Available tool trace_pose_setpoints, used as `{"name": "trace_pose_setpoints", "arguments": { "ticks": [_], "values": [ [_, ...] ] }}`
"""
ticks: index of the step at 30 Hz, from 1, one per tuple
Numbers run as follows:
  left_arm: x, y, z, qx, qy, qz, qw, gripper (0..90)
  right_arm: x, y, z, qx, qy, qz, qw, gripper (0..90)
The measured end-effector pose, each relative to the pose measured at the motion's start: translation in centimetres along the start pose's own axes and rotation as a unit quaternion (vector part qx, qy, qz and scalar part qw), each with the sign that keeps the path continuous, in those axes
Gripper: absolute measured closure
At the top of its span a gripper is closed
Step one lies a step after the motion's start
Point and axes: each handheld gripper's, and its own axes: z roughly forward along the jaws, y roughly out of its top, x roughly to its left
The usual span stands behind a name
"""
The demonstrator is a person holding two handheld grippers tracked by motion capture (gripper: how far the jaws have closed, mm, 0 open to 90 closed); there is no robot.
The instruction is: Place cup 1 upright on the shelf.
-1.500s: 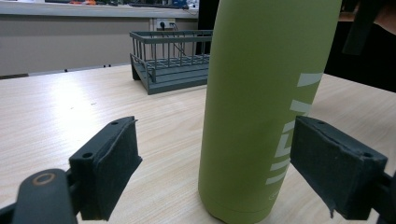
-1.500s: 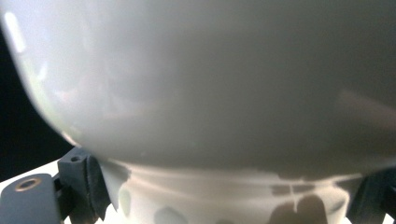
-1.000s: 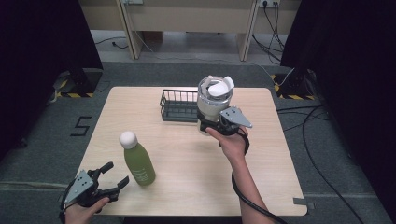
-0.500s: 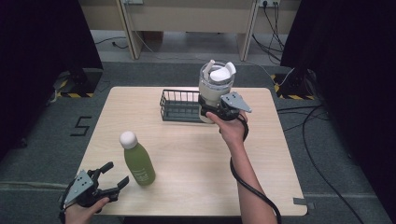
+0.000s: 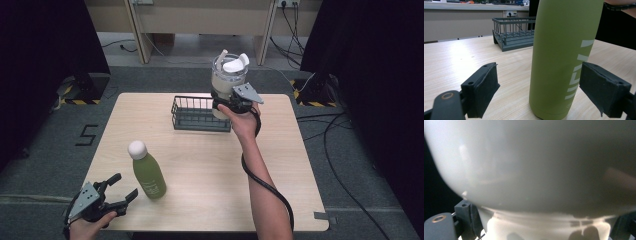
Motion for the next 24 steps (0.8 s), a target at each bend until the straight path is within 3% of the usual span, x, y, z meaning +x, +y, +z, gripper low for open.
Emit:
{"name": "trace_pose_setpoints", "arguments": {
  "ticks": [12,24],
  "values": [
    [0.0,0.0,0.0,-0.001,-0.001,-0.001,1.0000,14.7,-0.7,-0.1,3.3,0.015,-0.013,0.007,0.9998,10.7],
    [0.0,0.0,0.0,-0.001,-0.002,-0.001,1.0000,14.7,-0.7,-1.4,5.1,0.032,-0.028,0.005,0.9991,10.7]
  ]
}}
